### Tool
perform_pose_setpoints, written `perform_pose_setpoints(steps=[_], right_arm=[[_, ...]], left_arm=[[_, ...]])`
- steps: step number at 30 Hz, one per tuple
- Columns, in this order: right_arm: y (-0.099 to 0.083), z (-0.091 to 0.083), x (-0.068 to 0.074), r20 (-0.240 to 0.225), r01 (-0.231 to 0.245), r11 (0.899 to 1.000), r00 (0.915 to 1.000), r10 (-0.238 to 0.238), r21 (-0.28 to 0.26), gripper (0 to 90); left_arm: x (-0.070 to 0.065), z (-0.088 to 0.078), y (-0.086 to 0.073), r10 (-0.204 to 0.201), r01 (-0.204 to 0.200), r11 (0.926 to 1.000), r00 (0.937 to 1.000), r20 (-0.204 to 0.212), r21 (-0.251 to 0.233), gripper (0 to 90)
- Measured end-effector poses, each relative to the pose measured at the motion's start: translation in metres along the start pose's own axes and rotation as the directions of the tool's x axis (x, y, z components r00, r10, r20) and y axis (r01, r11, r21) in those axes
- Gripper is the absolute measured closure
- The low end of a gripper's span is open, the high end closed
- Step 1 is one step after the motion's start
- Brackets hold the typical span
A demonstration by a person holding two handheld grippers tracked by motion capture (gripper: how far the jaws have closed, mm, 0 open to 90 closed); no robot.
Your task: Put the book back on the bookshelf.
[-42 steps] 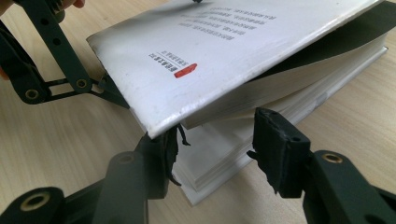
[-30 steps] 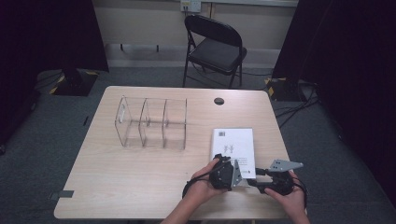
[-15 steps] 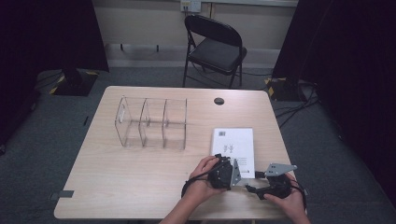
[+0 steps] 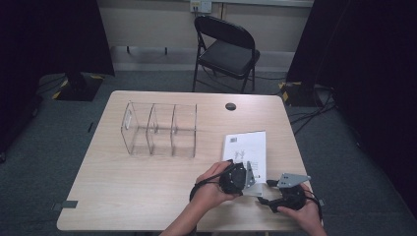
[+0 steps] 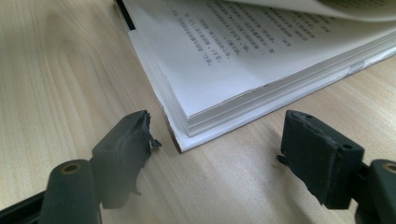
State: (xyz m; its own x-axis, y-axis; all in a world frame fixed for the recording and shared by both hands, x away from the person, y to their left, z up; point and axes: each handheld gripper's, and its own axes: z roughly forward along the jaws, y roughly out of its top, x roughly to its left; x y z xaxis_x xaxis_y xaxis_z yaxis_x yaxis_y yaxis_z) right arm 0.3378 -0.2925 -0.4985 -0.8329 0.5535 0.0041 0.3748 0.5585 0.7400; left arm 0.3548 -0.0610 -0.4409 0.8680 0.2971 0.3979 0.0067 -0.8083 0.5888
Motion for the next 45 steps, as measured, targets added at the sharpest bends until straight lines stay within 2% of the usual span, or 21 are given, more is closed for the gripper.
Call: perform_pose_setpoints(steps=[1,5,9,18,23,26,30,33,37,41,45], right_arm=[[0.000,0.000,0.000,0.000,0.000,1.000,1.0000,0.000,0.000,23.2],[0.000,0.000,0.000,0.010,-0.004,1.000,0.9999,0.004,0.000,22.2],[0.001,0.001,-0.001,0.019,-0.009,1.000,0.9998,0.009,0.003,20.6],[0.000,0.001,0.000,0.019,-0.010,1.000,0.9998,0.010,0.002,20.2],[0.004,0.006,-0.004,0.064,-0.052,0.999,0.9966,0.052,-0.005,20.1],[0.007,0.009,-0.009,0.079,-0.062,0.998,0.9949,0.062,-0.002,18.3],[0.011,0.014,-0.012,0.080,-0.026,1.000,0.9965,0.026,-0.004,16.6],[0.015,0.017,-0.011,0.095,0.025,1.000,0.9952,-0.023,-0.016,16.9],[0.012,0.014,-0.014,0.101,0.025,1.000,0.9946,-0.023,-0.019,17.1],[0.012,0.013,-0.022,0.130,0.004,1.000,0.9915,-0.002,-0.017,17.2],[0.019,0.022,-0.026,0.155,0.045,0.998,0.9871,-0.040,-0.031,18.8]], left_arm=[[0.001,-0.001,0.000,-0.009,0.009,1.0000,0.9999,0.012,0.002,39.8],[0.003,-0.004,0.002,-0.013,0.013,0.9999,0.9999,0.011,0.008,41.3],[0.008,-0.009,0.005,-0.040,0.040,0.9989,0.9989,0.022,0.023,43.2],[0.021,-0.017,0.015,-0.064,0.063,0.9974,0.9973,0.035,0.035,46.7],[0.025,-0.020,0.020,-0.082,0.081,0.9959,0.9960,0.034,0.041,47.9],[0.027,-0.022,0.022,-0.090,0.088,0.9948,0.9955,0.030,0.051,48.6],[0.030,-0.024,0.024,-0.105,0.103,0.9931,0.9941,0.028,0.055,49.7],[0.032,-0.027,0.027,-0.108,0.106,0.9920,0.9939,0.026,0.069,50.8],[0.036,-0.029,0.029,-0.109,0.105,0.9910,0.9934,0.037,0.082,51.1],[0.038,-0.030,0.030,-0.115,0.111,0.9898,0.9926,0.039,0.089,51.8],[0.037,-0.031,0.033,-0.105,0.101,0.9894,0.9939,0.034,0.105,52.3]])
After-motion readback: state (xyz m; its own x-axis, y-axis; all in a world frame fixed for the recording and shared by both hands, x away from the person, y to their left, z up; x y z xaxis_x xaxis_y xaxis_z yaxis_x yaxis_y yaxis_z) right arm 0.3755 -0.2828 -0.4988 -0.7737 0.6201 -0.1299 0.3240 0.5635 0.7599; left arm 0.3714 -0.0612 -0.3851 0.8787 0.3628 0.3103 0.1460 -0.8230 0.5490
